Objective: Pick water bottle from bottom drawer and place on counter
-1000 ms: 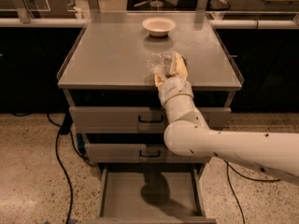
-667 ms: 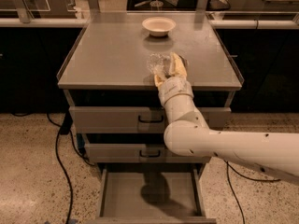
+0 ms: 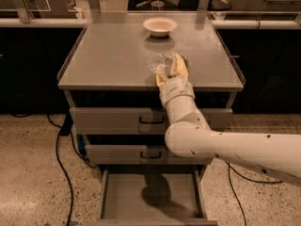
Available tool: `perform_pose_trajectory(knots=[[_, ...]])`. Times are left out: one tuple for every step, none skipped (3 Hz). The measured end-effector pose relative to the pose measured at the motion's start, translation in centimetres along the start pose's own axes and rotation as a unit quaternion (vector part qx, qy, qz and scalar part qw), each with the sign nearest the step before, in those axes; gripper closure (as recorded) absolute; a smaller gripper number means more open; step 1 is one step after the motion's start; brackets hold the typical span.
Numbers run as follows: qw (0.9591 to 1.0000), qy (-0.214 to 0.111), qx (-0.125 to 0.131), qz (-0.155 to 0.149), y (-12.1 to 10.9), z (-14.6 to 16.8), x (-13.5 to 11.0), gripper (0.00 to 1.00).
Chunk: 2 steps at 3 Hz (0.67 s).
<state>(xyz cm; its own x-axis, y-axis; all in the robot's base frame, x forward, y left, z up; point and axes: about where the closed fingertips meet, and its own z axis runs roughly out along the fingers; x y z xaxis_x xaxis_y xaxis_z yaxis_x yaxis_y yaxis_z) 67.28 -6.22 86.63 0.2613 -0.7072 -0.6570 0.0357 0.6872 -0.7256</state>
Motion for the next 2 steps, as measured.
perform_pose_trajectory(knots=[[1.0,0.003,0.005,-0.003,-0.6,0.6,0.0,1.0],[1.0,0.002,0.006,-0.006,-1.0,2.3,-0.1,1.0]])
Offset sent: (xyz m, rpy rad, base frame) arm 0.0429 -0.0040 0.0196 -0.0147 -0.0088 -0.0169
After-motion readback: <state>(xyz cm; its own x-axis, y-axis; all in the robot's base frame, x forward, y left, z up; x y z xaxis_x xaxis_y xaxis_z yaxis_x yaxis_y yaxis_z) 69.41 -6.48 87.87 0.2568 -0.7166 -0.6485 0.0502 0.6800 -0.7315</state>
